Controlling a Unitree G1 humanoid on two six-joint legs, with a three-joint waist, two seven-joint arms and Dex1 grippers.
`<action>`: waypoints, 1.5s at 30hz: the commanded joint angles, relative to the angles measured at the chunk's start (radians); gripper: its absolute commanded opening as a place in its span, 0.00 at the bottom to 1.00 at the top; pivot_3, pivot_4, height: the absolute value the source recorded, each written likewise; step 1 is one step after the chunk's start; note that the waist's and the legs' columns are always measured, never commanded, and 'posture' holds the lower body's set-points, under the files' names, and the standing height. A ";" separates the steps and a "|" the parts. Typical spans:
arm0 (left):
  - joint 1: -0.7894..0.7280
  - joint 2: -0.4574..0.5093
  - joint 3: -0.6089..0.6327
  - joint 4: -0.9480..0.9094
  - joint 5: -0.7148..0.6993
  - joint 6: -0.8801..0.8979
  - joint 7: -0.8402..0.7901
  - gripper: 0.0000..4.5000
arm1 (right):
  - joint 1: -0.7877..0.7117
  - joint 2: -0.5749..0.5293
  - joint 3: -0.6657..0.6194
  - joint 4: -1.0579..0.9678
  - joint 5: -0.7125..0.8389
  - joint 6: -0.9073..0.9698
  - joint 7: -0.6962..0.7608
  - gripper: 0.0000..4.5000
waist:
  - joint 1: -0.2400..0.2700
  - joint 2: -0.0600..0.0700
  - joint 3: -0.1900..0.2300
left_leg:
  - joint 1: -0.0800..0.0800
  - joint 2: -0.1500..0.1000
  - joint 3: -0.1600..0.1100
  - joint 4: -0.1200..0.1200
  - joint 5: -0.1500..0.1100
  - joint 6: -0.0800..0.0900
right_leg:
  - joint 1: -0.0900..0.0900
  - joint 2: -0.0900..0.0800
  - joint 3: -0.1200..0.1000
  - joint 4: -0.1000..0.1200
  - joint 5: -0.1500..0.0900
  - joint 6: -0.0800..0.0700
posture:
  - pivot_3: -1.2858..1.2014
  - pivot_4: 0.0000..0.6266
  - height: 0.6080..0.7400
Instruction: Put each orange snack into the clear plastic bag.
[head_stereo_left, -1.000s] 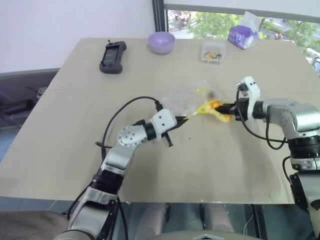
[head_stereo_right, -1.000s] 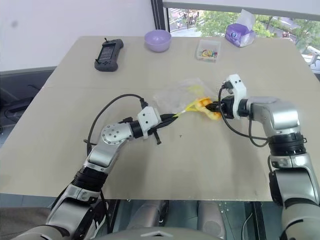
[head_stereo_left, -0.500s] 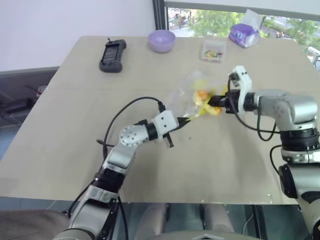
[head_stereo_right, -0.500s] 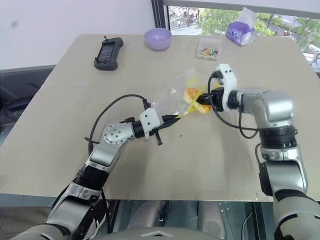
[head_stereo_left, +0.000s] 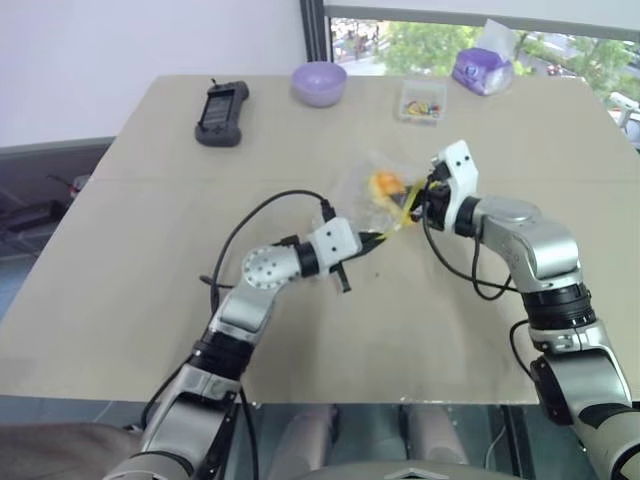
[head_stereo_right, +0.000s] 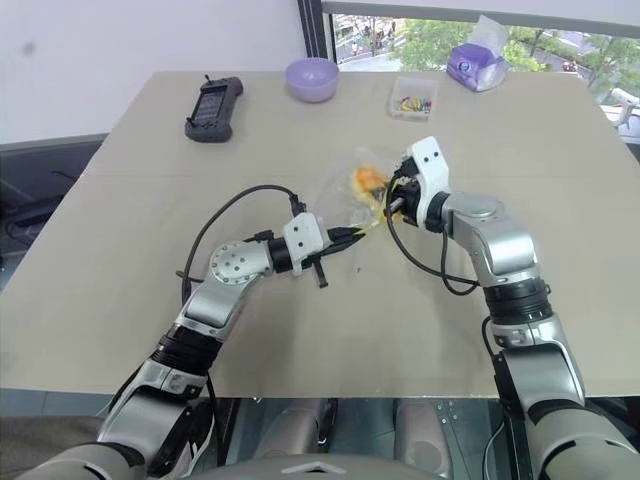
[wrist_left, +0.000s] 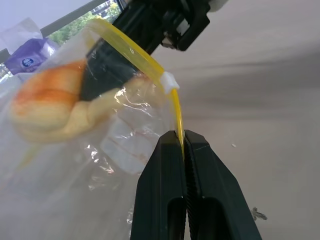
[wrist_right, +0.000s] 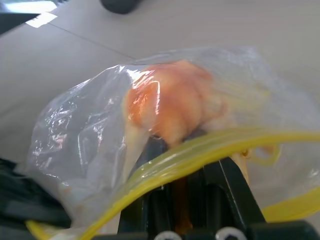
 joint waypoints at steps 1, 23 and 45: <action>-0.018 -0.008 -0.002 -0.011 -0.009 -0.019 -0.001 0.00 | -0.038 0.016 -0.020 0.034 -0.033 0.002 -0.070 0.02 | -0.003 0.000 0.000 | 0.000 0.000 0.000 0.000 0.000 0.000 | 0.000 0.000 0.000 0.000 0.000 0.000 | 0.52 0.24 1.00; -0.030 -0.028 -0.009 -0.003 -0.005 -0.022 -0.005 0.00 | -0.112 0.107 -0.136 0.181 0.019 -0.065 -0.125 0.02 | -0.024 0.000 0.000 | 0.000 0.000 0.001 0.000 0.000 0.000 | -0.001 0.000 0.001 0.001 0.000 0.000 | 0.52 0.24 1.00; -0.041 -0.025 0.017 0.023 -0.011 -0.021 0.012 0.00 | 0.066 -0.184 -0.048 -0.032 0.060 -0.087 0.252 0.84 | -0.020 0.000 0.000 | 0.001 0.000 0.001 0.000 0.000 0.000 | 0.000 0.001 0.000 0.001 0.000 0.000 | 0.52 0.24 1.00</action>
